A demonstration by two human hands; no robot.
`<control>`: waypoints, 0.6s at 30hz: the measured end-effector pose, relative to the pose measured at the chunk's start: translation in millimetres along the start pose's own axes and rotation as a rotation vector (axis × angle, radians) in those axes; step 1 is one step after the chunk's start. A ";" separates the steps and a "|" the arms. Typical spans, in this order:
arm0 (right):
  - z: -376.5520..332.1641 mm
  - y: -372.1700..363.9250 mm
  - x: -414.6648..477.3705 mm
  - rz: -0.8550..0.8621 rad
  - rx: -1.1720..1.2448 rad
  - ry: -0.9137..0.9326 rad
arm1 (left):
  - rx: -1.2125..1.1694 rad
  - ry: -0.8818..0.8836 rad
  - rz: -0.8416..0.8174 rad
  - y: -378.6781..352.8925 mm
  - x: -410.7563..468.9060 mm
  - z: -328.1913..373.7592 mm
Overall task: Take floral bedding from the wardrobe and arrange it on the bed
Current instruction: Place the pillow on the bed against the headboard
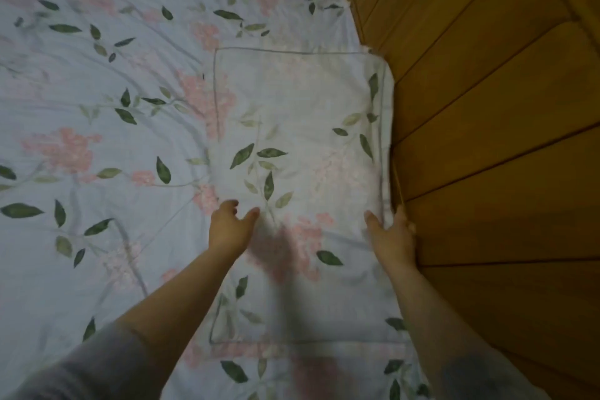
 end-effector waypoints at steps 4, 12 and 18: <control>48.5 -11.2 0.0 -0.063 -0.105 0.018 | 0.047 0.087 -0.109 -18.5 -30.3 -52.9; 144.4 -37.3 1.0 -0.151 -0.374 -0.121 | 0.112 0.201 -0.226 -50.6 -75.0 -127.0; 168.6 -56.2 -33.0 -0.005 -0.478 0.225 | 0.188 0.342 -0.259 -59.0 -99.5 -185.8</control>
Point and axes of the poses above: each hand's wrist, its own x-axis towards the middle knuckle, its own y-axis out of the back of the hand, z = x × y, the point moved 5 cm from there along x, towards the middle knuckle, and after that the axes turned 15 degrees about -y, right-handed, at the moved point
